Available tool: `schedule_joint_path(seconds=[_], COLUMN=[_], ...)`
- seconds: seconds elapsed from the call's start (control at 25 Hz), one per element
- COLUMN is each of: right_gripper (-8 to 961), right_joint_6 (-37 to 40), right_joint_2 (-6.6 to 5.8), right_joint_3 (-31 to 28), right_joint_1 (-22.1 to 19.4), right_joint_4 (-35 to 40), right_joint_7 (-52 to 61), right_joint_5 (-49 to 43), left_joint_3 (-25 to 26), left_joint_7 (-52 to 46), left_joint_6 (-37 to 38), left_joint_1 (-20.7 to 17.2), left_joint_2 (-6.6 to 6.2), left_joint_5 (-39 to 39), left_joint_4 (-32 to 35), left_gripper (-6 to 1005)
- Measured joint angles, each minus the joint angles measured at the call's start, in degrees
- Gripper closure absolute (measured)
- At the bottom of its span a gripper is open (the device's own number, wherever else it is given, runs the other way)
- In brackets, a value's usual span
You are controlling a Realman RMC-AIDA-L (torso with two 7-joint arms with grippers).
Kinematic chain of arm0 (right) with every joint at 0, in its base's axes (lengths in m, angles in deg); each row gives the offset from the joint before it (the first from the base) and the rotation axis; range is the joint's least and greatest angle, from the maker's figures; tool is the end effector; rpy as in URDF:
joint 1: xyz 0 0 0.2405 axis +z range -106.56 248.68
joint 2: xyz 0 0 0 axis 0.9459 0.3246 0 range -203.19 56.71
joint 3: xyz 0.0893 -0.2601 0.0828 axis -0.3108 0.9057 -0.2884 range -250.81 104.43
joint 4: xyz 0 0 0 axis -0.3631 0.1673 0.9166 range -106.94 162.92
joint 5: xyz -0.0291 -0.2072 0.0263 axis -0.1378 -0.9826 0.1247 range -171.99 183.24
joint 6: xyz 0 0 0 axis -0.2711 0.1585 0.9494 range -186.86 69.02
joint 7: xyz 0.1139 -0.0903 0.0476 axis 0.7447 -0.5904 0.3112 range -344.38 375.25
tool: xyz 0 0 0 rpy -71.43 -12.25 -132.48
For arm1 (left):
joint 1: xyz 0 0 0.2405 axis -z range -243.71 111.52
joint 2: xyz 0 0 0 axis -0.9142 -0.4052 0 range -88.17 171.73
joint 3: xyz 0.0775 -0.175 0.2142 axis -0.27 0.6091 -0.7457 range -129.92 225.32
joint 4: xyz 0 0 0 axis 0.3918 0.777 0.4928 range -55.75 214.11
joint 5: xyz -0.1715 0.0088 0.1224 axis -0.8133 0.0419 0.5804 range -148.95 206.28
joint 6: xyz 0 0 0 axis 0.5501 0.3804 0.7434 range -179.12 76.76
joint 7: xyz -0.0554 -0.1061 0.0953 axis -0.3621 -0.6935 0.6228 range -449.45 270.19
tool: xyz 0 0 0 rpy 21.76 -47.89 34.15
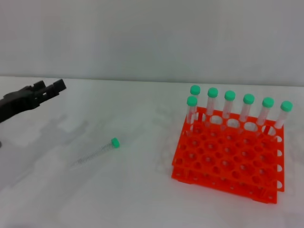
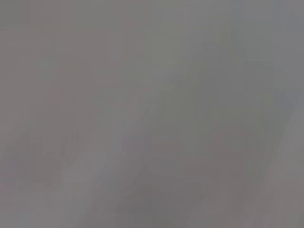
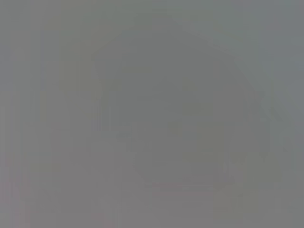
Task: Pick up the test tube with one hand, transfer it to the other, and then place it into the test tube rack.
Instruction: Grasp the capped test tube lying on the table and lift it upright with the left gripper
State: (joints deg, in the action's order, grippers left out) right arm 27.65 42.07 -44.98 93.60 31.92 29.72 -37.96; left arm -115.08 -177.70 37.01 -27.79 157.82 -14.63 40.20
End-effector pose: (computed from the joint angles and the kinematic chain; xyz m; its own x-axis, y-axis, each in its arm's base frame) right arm 0.3824 0.3234 0.0820 0.7209 0.3572 -0.5939 -0.6532 0.0640 -0.7544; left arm -0.3440 0.3808 0.0801 0.4171 0.3641 0.8327 0.8661 -0.4370 -0.2427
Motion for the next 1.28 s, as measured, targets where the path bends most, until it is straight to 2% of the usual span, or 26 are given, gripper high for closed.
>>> schedule_joint_path(seconds=[0.04, 0.08, 0.12, 0.24, 0.4, 0.44, 0.48, 0.56, 0.64, 0.84, 1.08, 1.28], right_gripper=[322, 322, 322, 321, 321, 321, 321, 322, 322, 322, 321, 322], right_joint_6=[0.06, 0.07, 0.08, 0.03, 0.07, 0.07, 0.09, 0.13, 0.16, 0.21, 0.11, -0.04], right_joint_2=[0.00, 0.00, -0.01, 0.00, 0.07, 0.07, 0.07, 0.09, 0.09, 0.09, 0.09, 0.09], right_joint_3=[0.00, -0.01, 0.00, 0.00, 0.00, 0.00, -0.01, 0.00, 0.00, 0.00, 0.00, 0.00], right_joint_1=[-0.05, -0.08, -0.10, -0.14, -0.06, -0.06, 0.02, 0.10, 0.09, -0.10, -0.13, -0.15], right_joint_4=[0.01, 0.01, 0.02, 0.02, -0.12, -0.12, -0.20, -0.36, -0.44, -0.55, -0.36, -0.17], right_joint_7=[0.02, 0.03, 0.03, 0.04, 0.08, 0.08, 0.11, 0.14, 0.14, 0.14, 0.13, 0.07], right_joint_5=[0.01, 0.07, 0.08, 0.10, 0.09, 0.09, 0.09, 0.09, 0.08, 0.08, 0.08, 0.08], left_joint_3=[-0.01, -0.01, -0.04, -0.14, -0.21, -0.21, -0.24, -0.26, -0.27, -0.28, -0.39, -0.43], left_joint_7=[-2.92, -2.92, -8.50, -11.79, -14.84, -14.84, -15.41, -15.52, -16.03, -17.07, -15.35, -14.51], left_joint_6=[1.29, 1.29, 4.12, 6.51, 8.46, 8.46, 8.34, 7.72, 6.78, 3.67, -3.82, -8.46], left_joint_1=[0.96, 0.96, 3.37, 6.28, 12.39, 12.39, 16.48, 19.60, 21.99, 24.71, 28.06, 29.90], left_joint_2=[-0.20, -0.20, -0.71, -1.29, -2.21, -2.21, -2.47, -2.20, -1.52, -0.39, 2.31, 2.61], left_joint_5=[2.89, 2.89, 9.92, 17.80, 34.70, 34.70, 45.88, 53.91, 58.27, 62.02, 68.01, 72.37], left_joint_4=[-2.88, -2.88, -9.02, -13.81, -18.57, -18.57, -19.60, -19.72, -19.88, -18.98, -14.66, -8.63], left_gripper=[124, 124, 124, 124, 125, 125, 125, 125, 125, 125, 125, 133])
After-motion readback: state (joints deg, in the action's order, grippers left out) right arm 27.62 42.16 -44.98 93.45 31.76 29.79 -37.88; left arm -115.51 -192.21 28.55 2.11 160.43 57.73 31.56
